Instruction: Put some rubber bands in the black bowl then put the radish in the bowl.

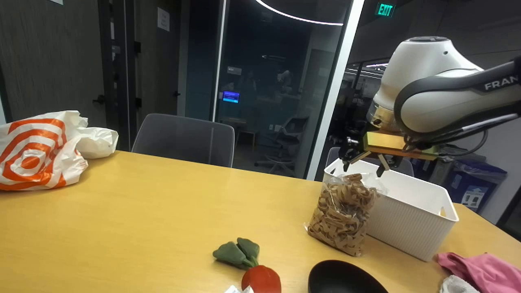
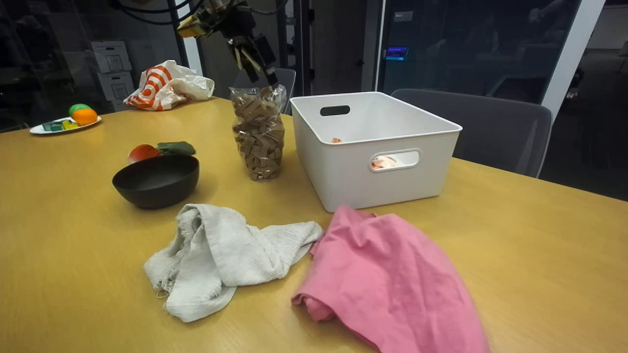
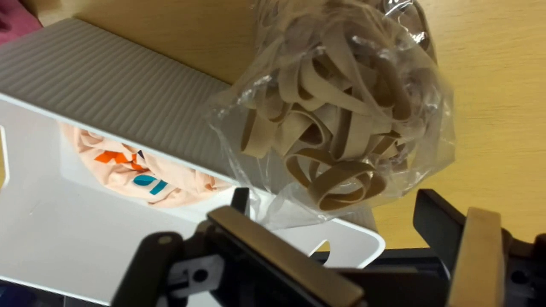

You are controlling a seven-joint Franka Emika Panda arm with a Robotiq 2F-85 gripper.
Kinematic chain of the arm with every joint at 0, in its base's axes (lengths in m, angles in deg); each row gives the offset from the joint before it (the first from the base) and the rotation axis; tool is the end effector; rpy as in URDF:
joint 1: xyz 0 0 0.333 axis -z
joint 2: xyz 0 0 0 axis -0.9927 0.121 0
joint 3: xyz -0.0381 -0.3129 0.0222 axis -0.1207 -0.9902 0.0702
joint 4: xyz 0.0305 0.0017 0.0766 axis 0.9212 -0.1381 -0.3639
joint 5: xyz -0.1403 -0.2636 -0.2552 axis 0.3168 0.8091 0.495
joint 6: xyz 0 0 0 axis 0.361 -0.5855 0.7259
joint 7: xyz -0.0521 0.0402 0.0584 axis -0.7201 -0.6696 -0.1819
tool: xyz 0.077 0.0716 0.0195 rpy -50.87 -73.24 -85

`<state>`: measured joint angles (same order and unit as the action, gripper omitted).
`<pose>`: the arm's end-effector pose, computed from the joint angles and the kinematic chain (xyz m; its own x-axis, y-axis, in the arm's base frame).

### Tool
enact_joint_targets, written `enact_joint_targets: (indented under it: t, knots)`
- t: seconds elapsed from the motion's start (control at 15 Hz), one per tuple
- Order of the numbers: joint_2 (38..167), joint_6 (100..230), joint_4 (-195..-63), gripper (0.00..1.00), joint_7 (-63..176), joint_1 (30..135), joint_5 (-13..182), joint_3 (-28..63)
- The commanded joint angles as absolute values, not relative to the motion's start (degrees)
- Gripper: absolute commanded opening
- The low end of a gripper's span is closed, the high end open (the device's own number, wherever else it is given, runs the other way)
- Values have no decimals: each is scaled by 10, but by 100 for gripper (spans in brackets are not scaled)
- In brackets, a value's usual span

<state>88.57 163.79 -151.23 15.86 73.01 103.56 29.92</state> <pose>0.5617 0.1804 0.4637 0.8978 -0.1981 0.3934 -0.2449 -0.9669 0.0719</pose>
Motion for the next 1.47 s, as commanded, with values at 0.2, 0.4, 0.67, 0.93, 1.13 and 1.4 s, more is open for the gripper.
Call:
enact_joint_targets:
  t: [0.2,0.4,0.67,0.93,1.13,1.4]
  knots:
    - [892,1640,-1508,97,142,720,1040,304]
    - [895,1641,-1509,93,123,723,1041,297]
    - [898,1634,-1507,83,81,725,1026,292]
    - [903,1638,-1509,95,60,723,1026,292]
    - [907,1638,-1509,71,57,723,1023,292]
    - [907,1640,-1510,45,57,724,1014,291]
